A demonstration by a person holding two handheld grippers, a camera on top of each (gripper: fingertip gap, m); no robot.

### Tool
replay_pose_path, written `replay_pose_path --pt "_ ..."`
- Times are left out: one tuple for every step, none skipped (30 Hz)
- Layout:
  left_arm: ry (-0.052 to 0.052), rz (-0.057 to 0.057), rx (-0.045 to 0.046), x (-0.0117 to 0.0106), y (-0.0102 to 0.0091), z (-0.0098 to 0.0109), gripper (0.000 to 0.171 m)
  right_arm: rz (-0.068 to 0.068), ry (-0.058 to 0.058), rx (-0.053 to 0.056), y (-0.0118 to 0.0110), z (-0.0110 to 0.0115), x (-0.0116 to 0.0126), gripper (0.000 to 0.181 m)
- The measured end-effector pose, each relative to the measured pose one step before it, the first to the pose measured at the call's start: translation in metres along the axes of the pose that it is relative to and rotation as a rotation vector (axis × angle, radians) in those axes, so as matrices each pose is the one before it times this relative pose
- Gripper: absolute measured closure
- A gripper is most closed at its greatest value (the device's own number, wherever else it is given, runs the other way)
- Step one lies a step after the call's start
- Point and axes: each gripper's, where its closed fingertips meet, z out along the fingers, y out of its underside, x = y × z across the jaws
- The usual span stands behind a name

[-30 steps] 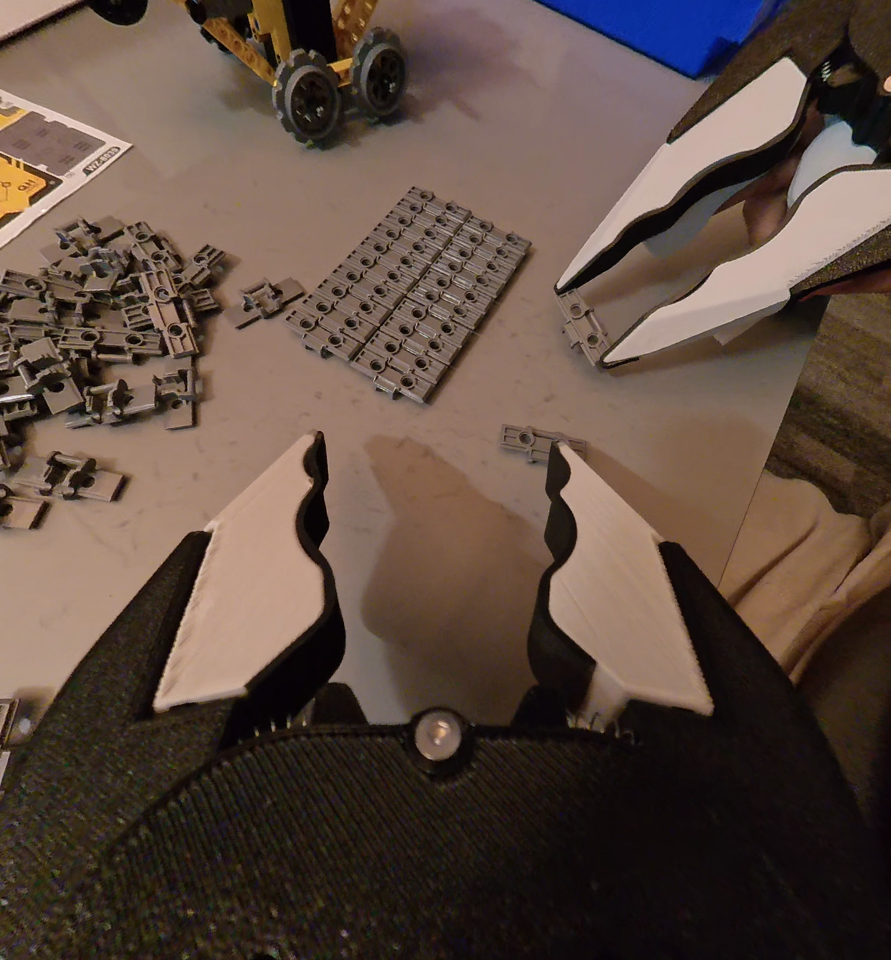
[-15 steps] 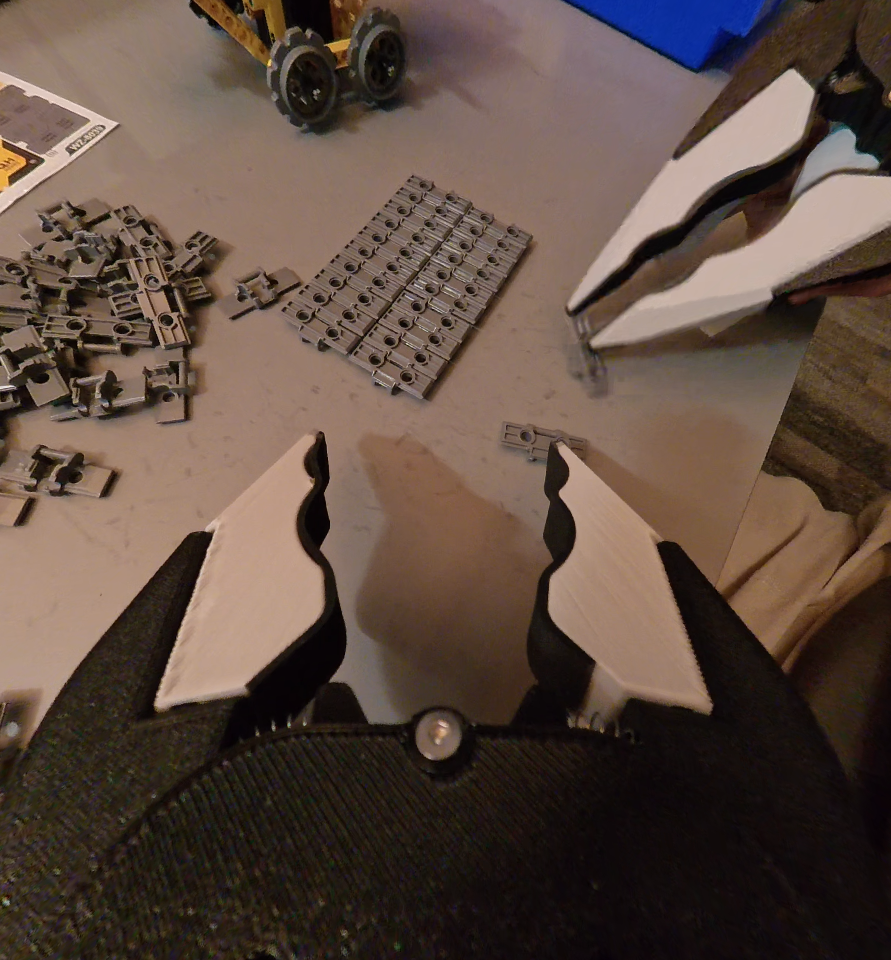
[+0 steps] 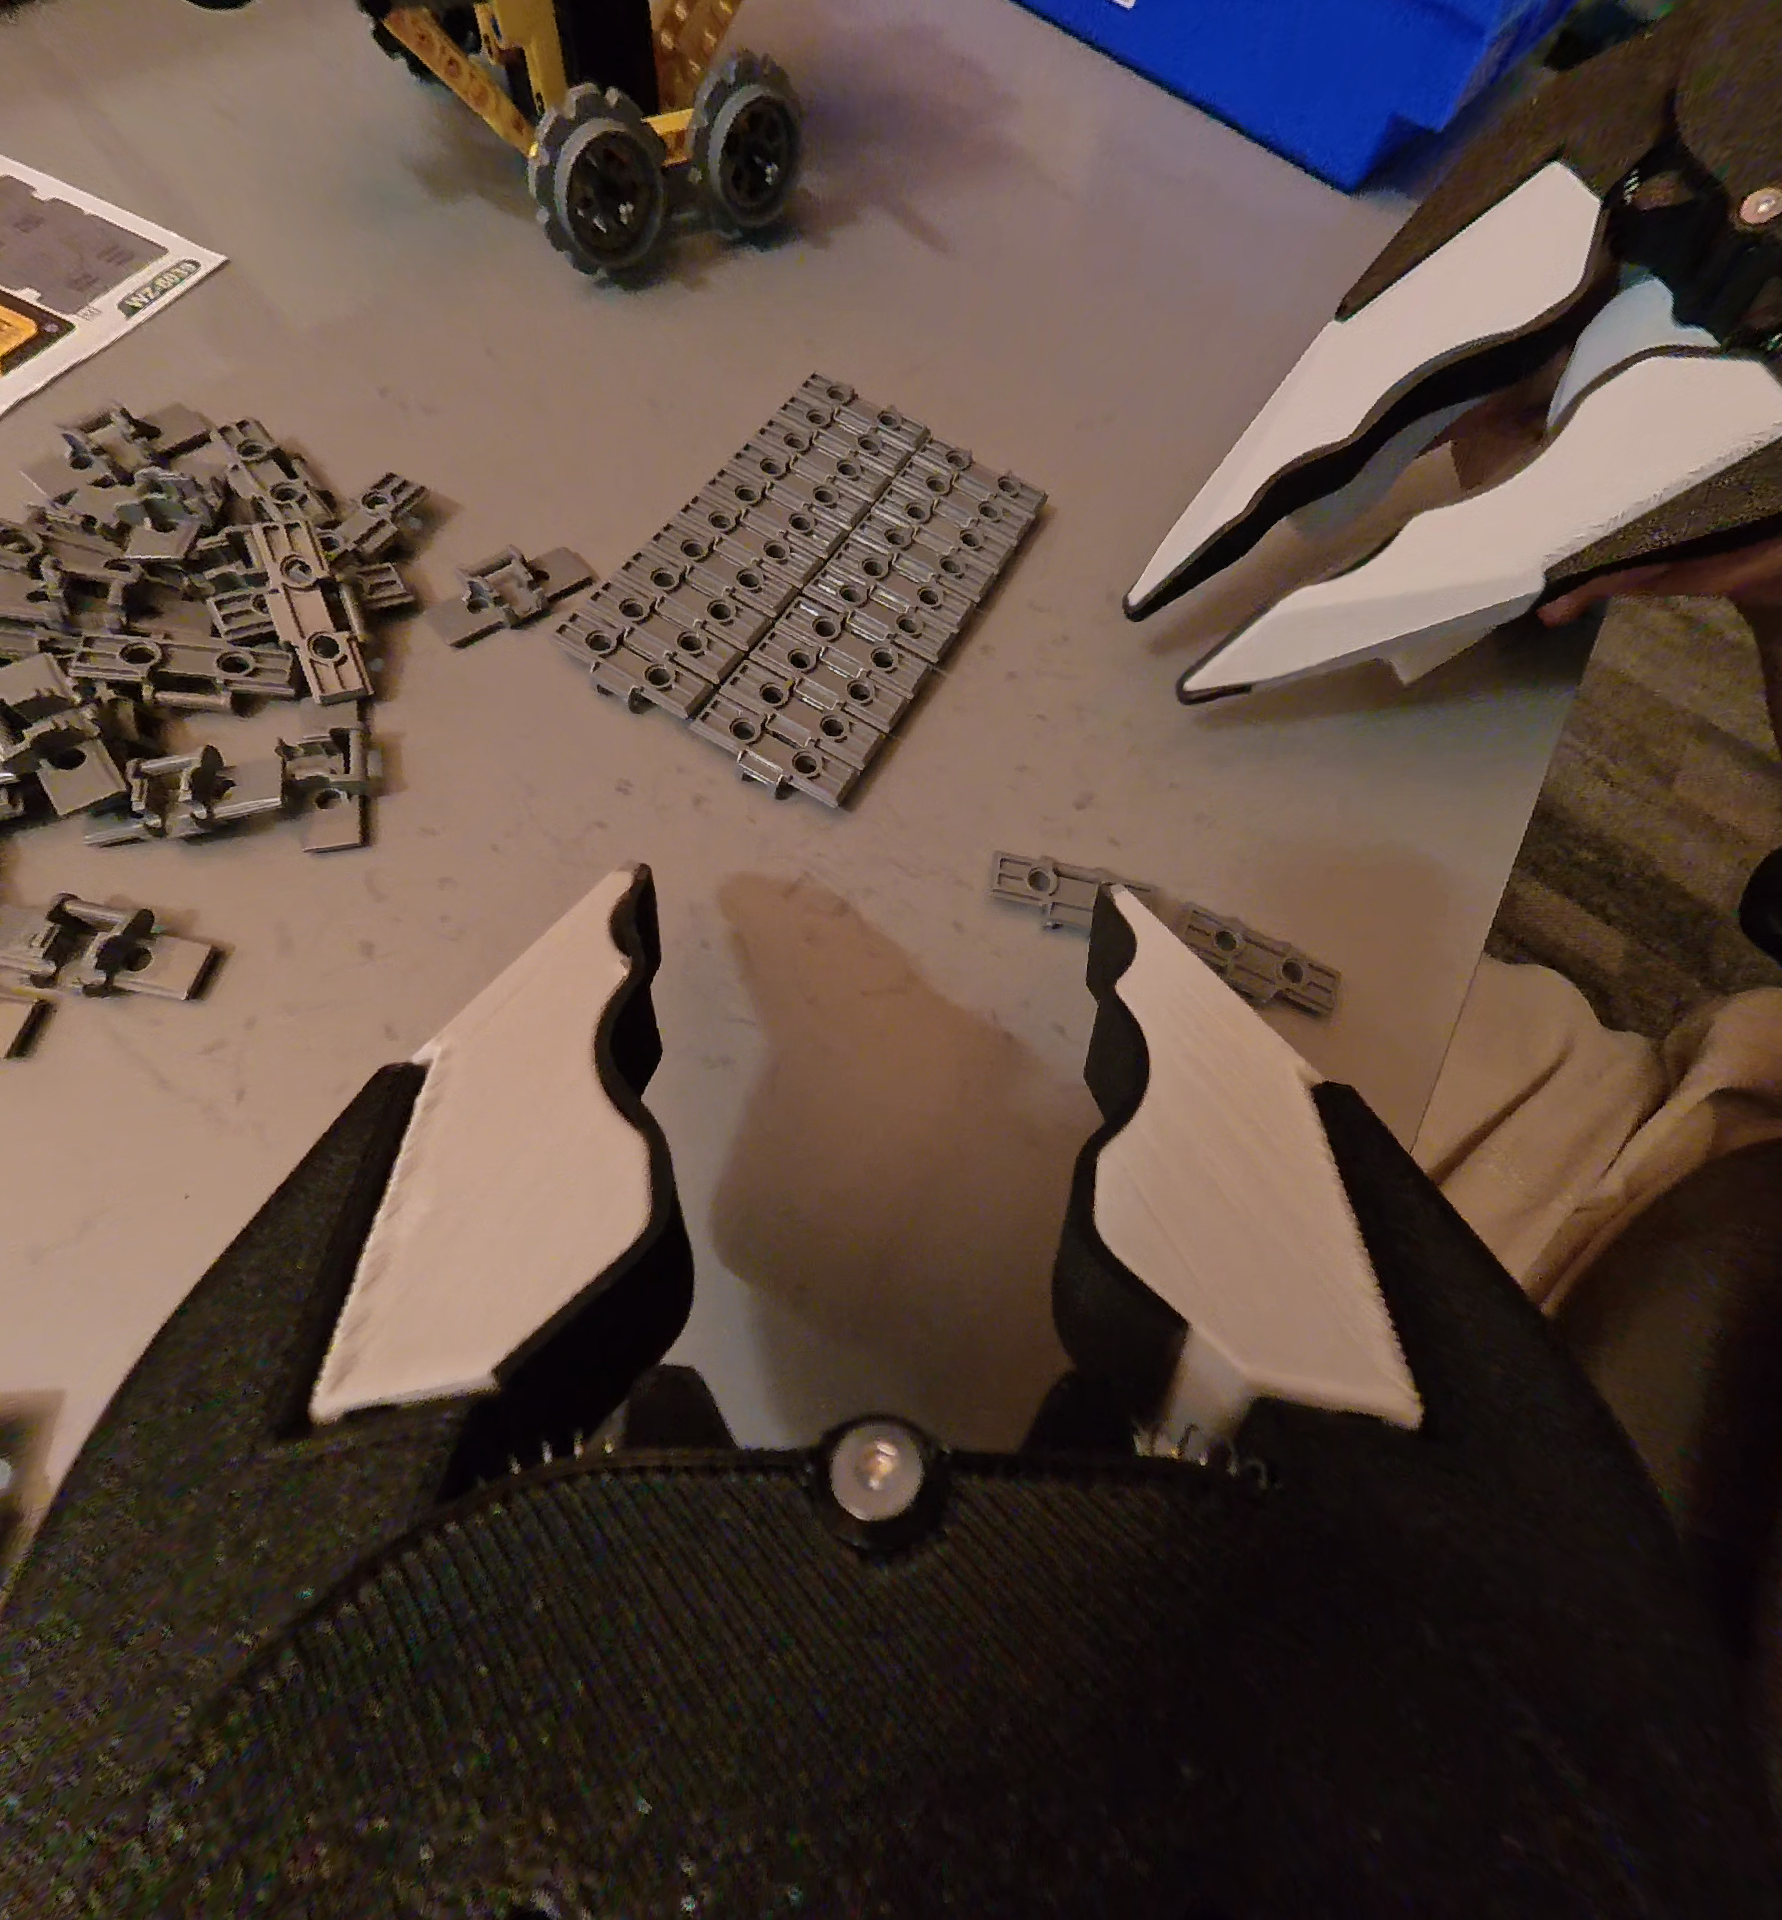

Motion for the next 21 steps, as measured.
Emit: replay_pose_path --pt "0.0018 -0.0002 0.00478 0.00029 -0.00056 -0.00052 0.092 -0.0026 -0.0117 0.0025 -0.00030 -0.00027 -0.00168 0.161" --pt "0.0012 -0.0001 0.00478 0.00011 -0.00056 -0.00056 0.093 -0.0091 -0.0176 0.0016 -0.00017 -0.00007 -0.00315 0.160" --pt "0.0018 -0.0005 0.00315 0.00017 -0.00035 -0.00030 0.093 -0.0163 -0.0228 0.0010 -0.00018 -0.00007 -0.00458 0.158" --pt "0.0026 -0.0007 0.00102 0.00017 -0.00006 -0.00011 0.093 -0.0224 -0.0263 0.0005 -0.00022 0.00013 -0.00583 0.157" --pt "0.0033 -0.0007 -0.00090 0.00033 0.00010 0.00010 0.093 -0.0253 -0.0240 -0.0003 -0.00007 0.00030 -0.00601 0.155" --pt "0.0035 -0.0007 -0.00239 0.00037 0.00027 0.00024 0.093 -0.0274 -0.0223 -0.0009 -0.00023 0.00048 -0.00629 0.154" --pt "0.0039 0.0005 -0.00249 0.00047 0.00033 0.00020 0.093 -0.0259 -0.0208 0.0016 -0.00092 0.00069 -0.00635 0.152" --pt "0.0035 0.0017 -0.00174 0.00056 0.00018 0.00019 0.093 -0.0214 -0.0247 0.0063 -0.00210 0.00100 -0.00689 0.151" --pt "0.0042 0.0032 -0.00132 0.00090 0.00021 0.00019 0.093 -0.0158 -0.0291 0.0107 -0.00330 0.00149 -0.00731 0.149" --pt "0.0044 0.0044 -0.00102 0.00102 0.00020 0.00005 0.093 -0.0111 -0.0311 0.0124 -0.00400 0.00186 -0.00729 0.148" --pt "0.0062 0.0057 -0.00091 0.00129 0.00009 0.00004 0.093 -0.0077 -0.0269 0.0100 -0.00359 0.00232 -0.00610 0.147" --pt "0.0077 0.0075 -0.00086 0.00181 0.00015 0.00006 0.094 -0.0057 -0.0196 0.0017 -0.00209 0.00250 -0.00449 0.146" --pt "0.0081 0.0095 -0.00104 0.00195 0.00020 0.00006 0.096 -0.0056 -0.0152 -0.0097 0.00008 0.00254 -0.00316 0.144" --pt "0.0113 0.0123 -0.00128 0.00260 0.00023 0.00014 0.099 -0.0049 -0.0081 -0.0195 0.00216 0.00237 -0.00173 0.144" --pt "0.0128 0.0143 -0.00207 0.00313 0.00030 0.00008 0.102 -0.0020 -0.0023 -0.0213 0.00252 0.00217 -0.00053 0.144" --pt "0.0098 0.0143 -0.00343 0.00276 0.00048 0.00035 0.103 -0.0011 -0.0036 -0.0174 0.00208 0.00190 -0.00058 0.144" --pt "0.0047 0.0125 -0.00512 0.00179 0.00065 0.00057 0.104 -0.0013 -0.0026 -0.0133 0.00159 0.00135 -0.00045 0.144" --pt "0.0034 0.0112 -0.00706 0.00167 0.00092 0.00073 0.105 -0.0017 -0.0004 -0.0096 0.00117 0.00096 -0.00027 0.145" --pt "0.0021 0.0107 -0.00833 0.00141 0.00104 0.00085 0.105 -0.0022 0.0007 -0.0069 0.00075 0.00071 -0.00012 0.145" --pt "0.0012 0.0108 -0.00826 0.00126 0.00108 0.00091 0.105 -0.0023 0.0014 -0.0054 0.00069 0.00061 -0.00015 0.145" --pt "0.0004 0.0103 -0.00761 0.00120 0.00087 0.00090 0.106 -0.0026 0.0019 -0.0051 0.00059 0.00054 0.00003 0.145"
